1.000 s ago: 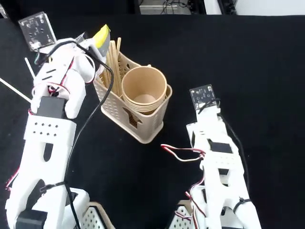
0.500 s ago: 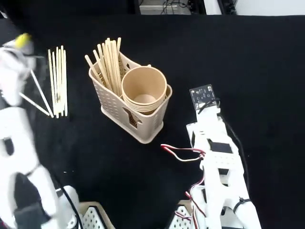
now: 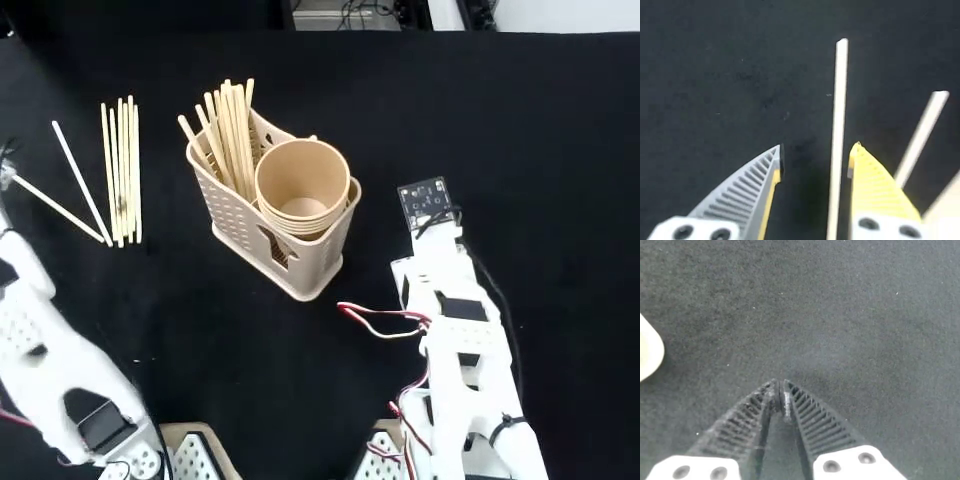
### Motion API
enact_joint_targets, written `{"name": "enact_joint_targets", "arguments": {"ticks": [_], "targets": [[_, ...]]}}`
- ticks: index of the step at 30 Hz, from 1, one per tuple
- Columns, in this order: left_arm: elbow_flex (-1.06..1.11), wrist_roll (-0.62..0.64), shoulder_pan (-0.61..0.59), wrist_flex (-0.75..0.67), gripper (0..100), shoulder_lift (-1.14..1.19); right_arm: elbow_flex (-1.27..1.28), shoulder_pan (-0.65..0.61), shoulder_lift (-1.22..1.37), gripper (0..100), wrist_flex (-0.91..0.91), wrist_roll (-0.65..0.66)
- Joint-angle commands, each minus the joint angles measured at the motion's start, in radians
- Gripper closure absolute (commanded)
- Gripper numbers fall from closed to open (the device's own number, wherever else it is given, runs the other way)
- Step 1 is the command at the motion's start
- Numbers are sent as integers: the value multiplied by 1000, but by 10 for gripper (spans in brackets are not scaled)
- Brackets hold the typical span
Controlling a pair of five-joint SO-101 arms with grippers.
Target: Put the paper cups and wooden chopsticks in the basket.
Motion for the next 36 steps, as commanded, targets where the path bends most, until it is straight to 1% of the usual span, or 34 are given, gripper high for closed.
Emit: {"name": "enact_joint_targets", "arguments": {"ticks": [1,5,7,8,10,12,17,21,22,29,31,36], "targets": [[-476,-6,12,110,780,242,-8,-14,-24,985,-20,8],[-845,-2,13,224,780,491,-8,-14,-24,985,-20,8],[-997,0,13,269,780,591,-8,-14,-24,985,-20,8],[-1038,0,12,275,780,631,-8,-14,-24,985,-20,8],[-1007,0,18,252,784,647,-8,-14,-24,985,-20,8],[-990,0,19,236,814,646,-8,-14,-24,985,-20,8],[-1003,0,19,267,860,644,-8,-14,-24,985,-20,8],[-997,-3,19,265,963,649,-8,-14,-24,985,-18,8],[-993,-5,19,265,975,649,-8,-14,-24,985,-18,8],[-1029,-12,19,261,970,628,-8,-14,-24,985,-18,8],[-1021,-48,19,267,970,586,-8,-14,-24,985,-18,8],[-1023,-80,19,379,971,454,-8,-14,-24,985,-20,8]]}}
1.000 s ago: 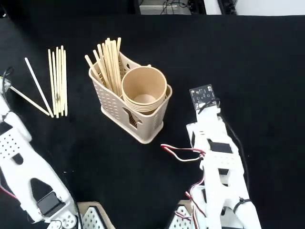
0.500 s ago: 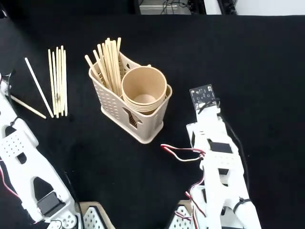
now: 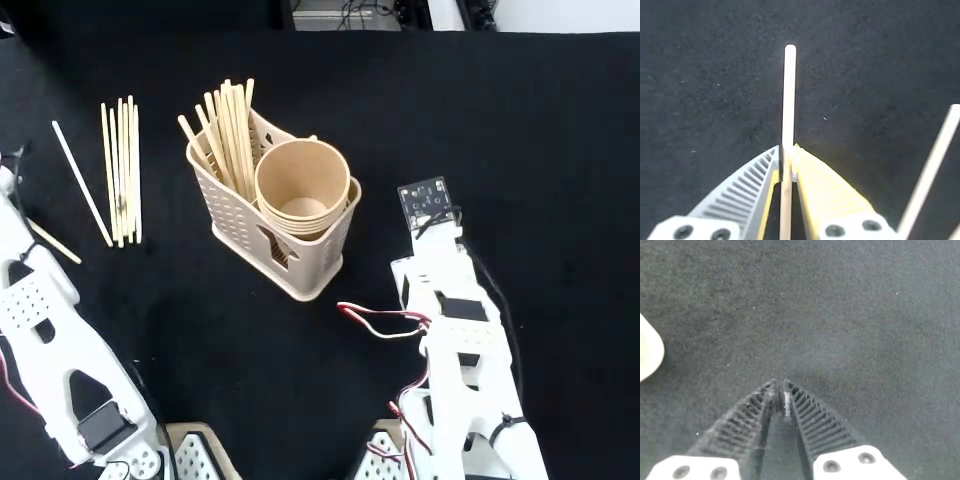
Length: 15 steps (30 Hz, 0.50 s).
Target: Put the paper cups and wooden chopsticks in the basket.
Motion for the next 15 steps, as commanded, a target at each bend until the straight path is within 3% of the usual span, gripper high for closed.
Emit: {"name": "enact_joint_targets", "arguments": {"ticks": [1,5,8,15], "targets": [[-50,-17,8,74,971,-173,-8,-14,-24,985,-20,8],[-50,-18,10,196,971,-344,-8,-14,-24,985,-20,8],[-50,-95,38,348,971,-479,-8,-14,-24,985,-20,8],[251,-204,70,356,971,-660,-8,-14,-24,985,-20,8]]}}
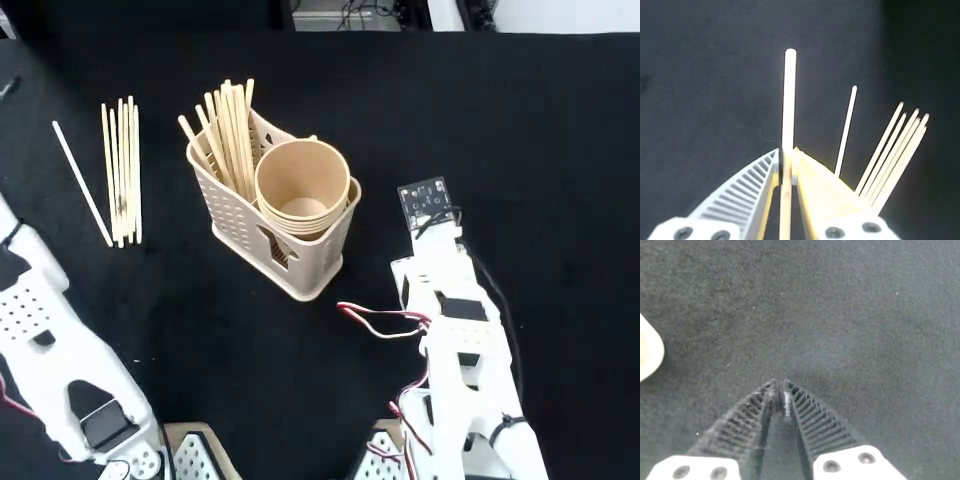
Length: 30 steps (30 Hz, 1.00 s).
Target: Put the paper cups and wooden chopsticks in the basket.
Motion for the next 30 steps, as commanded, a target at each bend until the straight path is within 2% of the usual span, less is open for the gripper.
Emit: {"name": "enact_joint_targets", "arguments": {"ticks": [1,10,13,19,25,28,30], "targets": [[203,-68,25,9,971,-137,-8,-14,-24,985,-20,8],[759,-199,197,0,971,-503,-8,-14,-24,985,-20,8],[906,-201,248,-89,971,-638,-8,-14,-24,985,-20,8],[1458,-198,312,-451,971,-974,-8,-14,-24,985,-20,8],[2003,-198,320,-993,971,-1471,-8,-14,-24,985,-20,8],[2184,-198,332,-1297,971,-1656,-8,-14,-24,985,-21,8],[2250,-198,361,-1448,971,-1738,-8,-14,-24,985,-21,8]]}}
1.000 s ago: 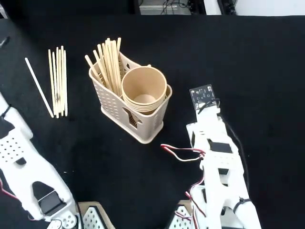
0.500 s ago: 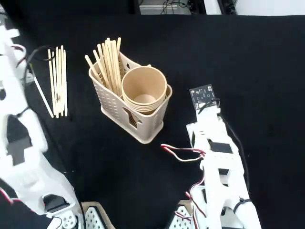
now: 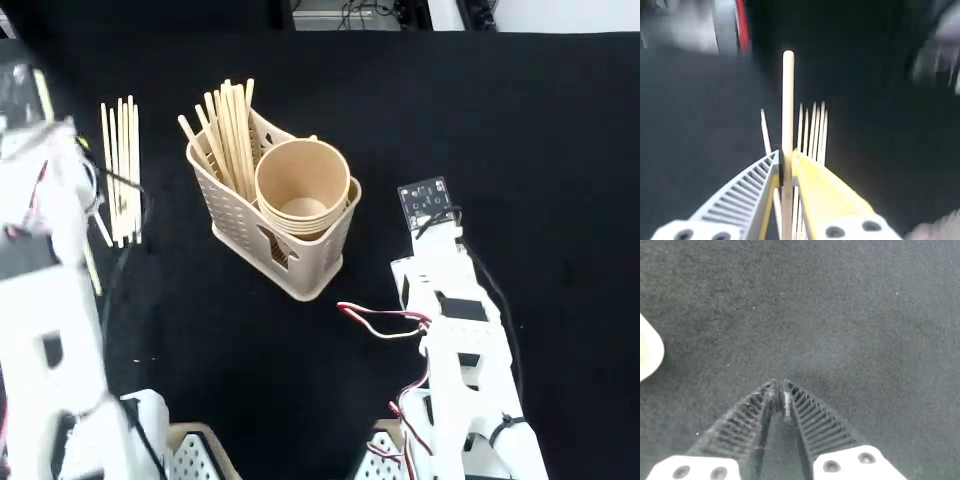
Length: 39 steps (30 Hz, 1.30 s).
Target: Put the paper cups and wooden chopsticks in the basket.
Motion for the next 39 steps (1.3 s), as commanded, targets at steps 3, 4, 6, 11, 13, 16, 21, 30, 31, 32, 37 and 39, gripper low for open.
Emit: {"name": "enact_joint_targets", "arguments": {"ticks": [3,4,6,11,13,16,21,30,31,32,37,39], "targets": [[107,-3,90,-370,971,-239,-8,-14,-24,985,-21,8],[87,-3,111,-374,971,-258,-8,-14,-24,985,-21,8],[33,6,157,-371,971,-281,-8,-14,-24,985,-21,8],[-27,186,206,-371,971,-322,-8,-14,-24,985,-21,8],[-35,270,220,-379,971,-336,-8,-14,-24,985,-21,8],[-56,325,254,-379,971,-353,-8,-14,-24,985,-21,8],[-96,334,317,-379,971,-351,-10,-14,-24,985,-21,8],[-82,336,424,-434,971,-261,-10,-14,-24,984,-21,8],[-87,336,424,-456,971,-232,-10,-14,-24,984,-21,8],[-90,336,418,-477,971,-203,-10,-14,-24,984,-21,8],[-108,336,417,-502,971,-69,-10,-14,-24,984,-21,8],[-125,336,417,-502,971,-26,-10,-14,-24,984,-21,8]]}}
